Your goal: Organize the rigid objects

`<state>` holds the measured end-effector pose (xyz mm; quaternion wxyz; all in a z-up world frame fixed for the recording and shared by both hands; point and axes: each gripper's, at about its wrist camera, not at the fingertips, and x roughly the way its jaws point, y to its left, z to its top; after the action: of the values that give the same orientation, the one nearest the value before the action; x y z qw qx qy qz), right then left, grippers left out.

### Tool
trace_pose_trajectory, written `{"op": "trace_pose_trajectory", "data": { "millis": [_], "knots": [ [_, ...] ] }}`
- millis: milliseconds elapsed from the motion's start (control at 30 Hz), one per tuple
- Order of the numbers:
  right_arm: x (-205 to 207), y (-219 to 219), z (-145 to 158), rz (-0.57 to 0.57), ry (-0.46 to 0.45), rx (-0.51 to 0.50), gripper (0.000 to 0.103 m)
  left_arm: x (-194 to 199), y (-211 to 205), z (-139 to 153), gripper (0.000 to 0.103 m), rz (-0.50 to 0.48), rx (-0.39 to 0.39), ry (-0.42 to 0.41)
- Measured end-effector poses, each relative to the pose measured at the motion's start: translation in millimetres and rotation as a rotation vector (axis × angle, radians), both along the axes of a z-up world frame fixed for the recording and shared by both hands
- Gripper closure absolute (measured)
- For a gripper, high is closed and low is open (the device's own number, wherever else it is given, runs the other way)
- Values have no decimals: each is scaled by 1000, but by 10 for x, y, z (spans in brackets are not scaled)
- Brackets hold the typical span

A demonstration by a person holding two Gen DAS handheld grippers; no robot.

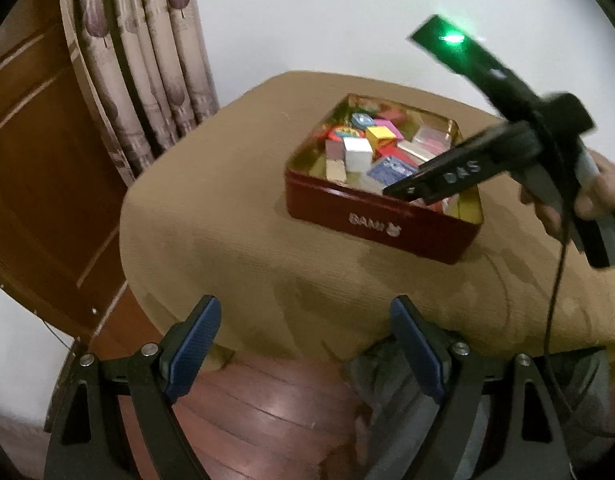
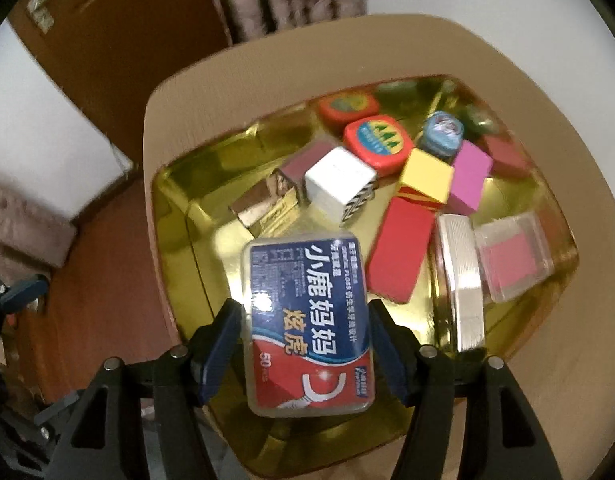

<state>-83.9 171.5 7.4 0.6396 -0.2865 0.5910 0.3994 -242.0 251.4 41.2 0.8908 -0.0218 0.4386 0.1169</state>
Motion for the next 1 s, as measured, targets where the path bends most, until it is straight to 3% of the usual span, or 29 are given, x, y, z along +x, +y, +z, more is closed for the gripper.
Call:
{"op": "trace_pose_trajectory", "data": {
  "millis": [133,267,333,367,400,567,700,733,767,800,833,867,933,1000],
  "knots": [
    [-135,-223,360,-134,-113,154,38,27,40,61,19,-42,77,-62],
    [-632,-465,843,-249,-440,261,37,102,90,39,19,-66,133,-88],
    [-930,-581,987,-323,-632,269,28,156,134,26,19,-71,121,-99],
    [-1030,-613,1019,-346,-687,265,21,174,148,22,19,-73,115,-102],
    [-1103,-658,1041,-366,-720,268,21,197,178,14,19,-72,101,-106],
    [-1274,-698,1145,-416,-742,268,21,226,262,74,19,-69,46,-142],
    [-1492,-693,1551,-426,-833,350,21,245,295,180,19,-74,32,-182],
    [-1551,-658,1675,-437,-885,381,19,242,293,199,19,-77,35,-191],
    [-1573,-665,1764,-464,-932,402,9,246,288,227,19,-79,47,-205],
    [-1603,-696,1739,-517,-989,436,0,261,280,253,19,-82,65,-214],
    [-1601,-718,1655,-542,-1013,453,0,279,274,269,18,-91,77,-216],
    [-1562,-733,1543,-548,-994,435,0,298,266,283,16,-102,88,-217],
    [-1411,-742,1353,-564,-873,357,16,333,262,293,13,-103,106,-225],
    [-1372,-906,1289,-662,-850,403,21,354,263,287,13,-108,105,-225]
  ]
}}
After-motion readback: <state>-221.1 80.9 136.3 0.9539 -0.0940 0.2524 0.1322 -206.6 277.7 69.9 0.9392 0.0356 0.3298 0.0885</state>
